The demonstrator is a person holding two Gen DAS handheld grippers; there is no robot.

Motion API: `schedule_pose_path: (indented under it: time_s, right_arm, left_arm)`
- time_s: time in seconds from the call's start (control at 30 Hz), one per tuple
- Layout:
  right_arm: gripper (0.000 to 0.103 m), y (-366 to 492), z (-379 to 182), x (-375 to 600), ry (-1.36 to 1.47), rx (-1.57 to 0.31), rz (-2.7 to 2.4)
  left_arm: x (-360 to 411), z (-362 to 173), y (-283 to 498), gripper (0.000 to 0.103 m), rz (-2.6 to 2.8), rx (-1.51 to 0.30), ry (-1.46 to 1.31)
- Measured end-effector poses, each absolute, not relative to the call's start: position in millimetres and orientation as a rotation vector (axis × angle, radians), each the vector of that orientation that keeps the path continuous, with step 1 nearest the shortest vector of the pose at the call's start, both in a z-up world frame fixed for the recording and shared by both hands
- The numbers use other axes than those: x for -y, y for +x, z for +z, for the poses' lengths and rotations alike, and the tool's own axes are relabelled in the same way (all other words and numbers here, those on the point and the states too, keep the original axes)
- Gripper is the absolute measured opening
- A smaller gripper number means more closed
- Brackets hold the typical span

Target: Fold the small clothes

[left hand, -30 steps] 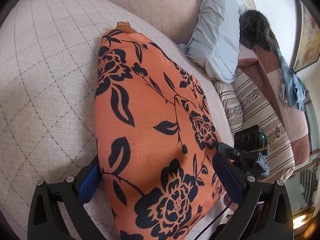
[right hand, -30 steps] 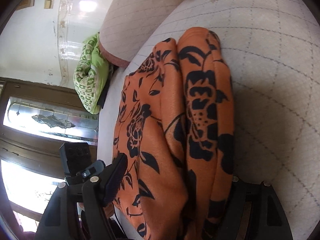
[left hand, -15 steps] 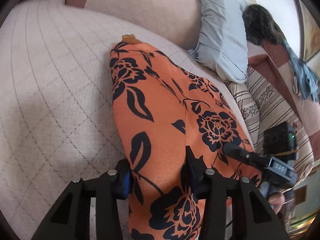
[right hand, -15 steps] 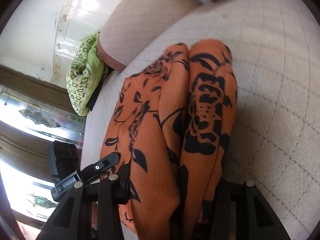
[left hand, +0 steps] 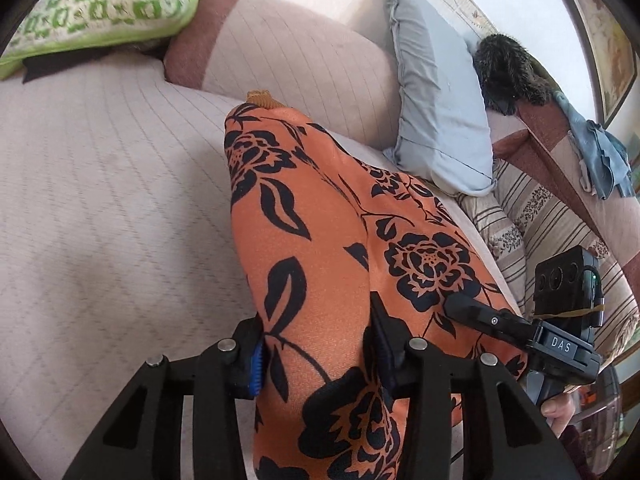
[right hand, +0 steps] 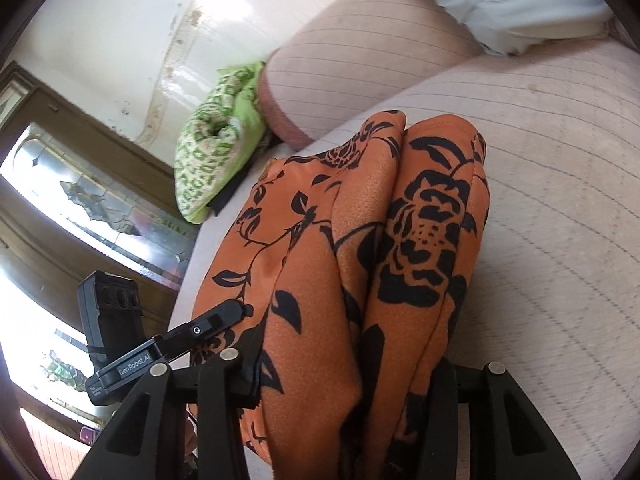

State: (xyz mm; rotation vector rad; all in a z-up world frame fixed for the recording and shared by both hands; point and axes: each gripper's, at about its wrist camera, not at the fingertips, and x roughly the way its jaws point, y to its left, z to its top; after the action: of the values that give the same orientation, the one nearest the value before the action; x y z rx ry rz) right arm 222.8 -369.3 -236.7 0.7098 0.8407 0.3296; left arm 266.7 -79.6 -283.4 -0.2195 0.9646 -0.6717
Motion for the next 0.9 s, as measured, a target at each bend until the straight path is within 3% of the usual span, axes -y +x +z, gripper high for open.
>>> schedule_pose_path:
  time_s: [0.9]
  right_arm:
    - [0.047,216,-247,308,0.633,-0.889,0.378]
  left_arm:
    - [59,-285,244,0.045,-0.613,-0.976,-0.161]
